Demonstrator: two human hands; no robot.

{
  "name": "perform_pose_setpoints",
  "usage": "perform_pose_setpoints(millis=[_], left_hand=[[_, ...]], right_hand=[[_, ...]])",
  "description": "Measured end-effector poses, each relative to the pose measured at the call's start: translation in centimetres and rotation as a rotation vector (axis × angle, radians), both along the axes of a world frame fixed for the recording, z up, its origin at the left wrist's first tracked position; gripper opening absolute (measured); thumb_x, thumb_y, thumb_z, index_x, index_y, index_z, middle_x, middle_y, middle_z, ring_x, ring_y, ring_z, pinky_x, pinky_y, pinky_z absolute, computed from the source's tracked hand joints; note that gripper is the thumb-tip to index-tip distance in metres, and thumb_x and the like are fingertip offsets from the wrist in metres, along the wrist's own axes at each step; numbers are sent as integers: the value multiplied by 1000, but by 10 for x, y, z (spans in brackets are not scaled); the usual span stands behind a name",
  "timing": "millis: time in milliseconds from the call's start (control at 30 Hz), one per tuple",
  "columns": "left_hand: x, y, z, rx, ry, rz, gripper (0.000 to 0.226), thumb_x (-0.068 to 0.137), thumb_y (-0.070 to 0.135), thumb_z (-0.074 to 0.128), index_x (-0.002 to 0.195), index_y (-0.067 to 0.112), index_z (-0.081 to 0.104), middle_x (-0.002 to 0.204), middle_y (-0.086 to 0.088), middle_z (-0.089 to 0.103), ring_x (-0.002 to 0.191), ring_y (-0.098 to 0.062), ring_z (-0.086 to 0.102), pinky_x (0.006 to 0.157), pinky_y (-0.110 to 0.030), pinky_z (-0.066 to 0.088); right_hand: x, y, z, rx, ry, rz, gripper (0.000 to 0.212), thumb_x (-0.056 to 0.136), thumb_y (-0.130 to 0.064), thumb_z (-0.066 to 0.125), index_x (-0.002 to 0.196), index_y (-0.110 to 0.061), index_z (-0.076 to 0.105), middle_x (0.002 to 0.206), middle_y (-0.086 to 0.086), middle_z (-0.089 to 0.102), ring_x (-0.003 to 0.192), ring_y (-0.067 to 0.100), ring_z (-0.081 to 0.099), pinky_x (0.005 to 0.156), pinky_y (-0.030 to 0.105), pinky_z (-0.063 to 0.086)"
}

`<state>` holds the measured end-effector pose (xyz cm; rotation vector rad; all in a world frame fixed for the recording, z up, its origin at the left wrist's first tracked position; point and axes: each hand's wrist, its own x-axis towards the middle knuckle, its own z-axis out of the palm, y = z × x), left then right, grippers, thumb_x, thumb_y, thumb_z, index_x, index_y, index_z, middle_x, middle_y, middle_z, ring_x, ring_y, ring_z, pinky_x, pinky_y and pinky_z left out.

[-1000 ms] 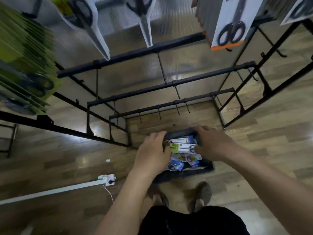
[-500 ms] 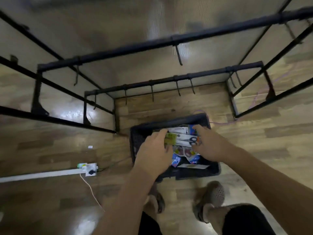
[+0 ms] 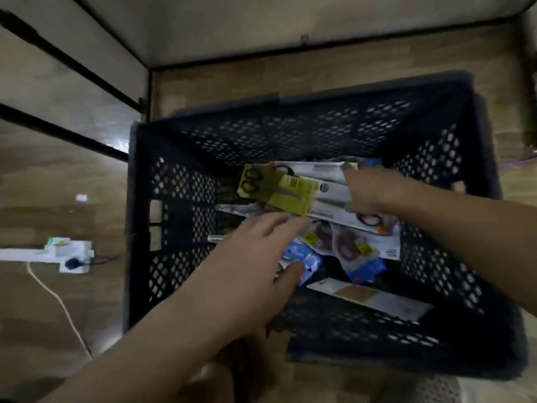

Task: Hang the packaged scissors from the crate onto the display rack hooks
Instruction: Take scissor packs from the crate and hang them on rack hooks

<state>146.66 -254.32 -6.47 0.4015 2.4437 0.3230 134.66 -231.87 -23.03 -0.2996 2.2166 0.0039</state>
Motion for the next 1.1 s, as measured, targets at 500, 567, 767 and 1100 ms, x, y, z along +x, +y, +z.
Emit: perform_pose_setpoints(millis=[500,567,767,1100], left_hand=[[-38,3,-37,-191,-29,3,53,99,50,52,149,40,35,137,11,51,127,-15,51,99,-42,51],[-31,-2,-38,-231,-22,-44,56,99,52,52,149,42,31,137,10,49,127,-15,50,98,-43,51],[-32,-7,-25,-140,177,7,75,95,46,62,158,36,22,155,12,33,140,-13,33,108,-31,36],[-48,-30,-8,-441,366,-43,22,93,54,60,90,32,60,90,10,60,89,-20,52,80,-40,38]], right_hand=[[-6,-12,-15,9,-217,42,32,86,-22,79,106,1,70,83,15,69,63,26,58,52,28,47],[-13,-14,3,-74,-211,20,21,86,-10,76,102,-6,63,89,17,63,66,26,55,49,26,47],[-28,-36,79,-376,-179,38,36,80,-8,77,106,-31,73,91,-5,68,88,19,64,76,36,57],[-13,-73,106,-766,-338,48,21,88,-14,78,103,-27,73,92,0,78,93,25,75,83,42,60]])
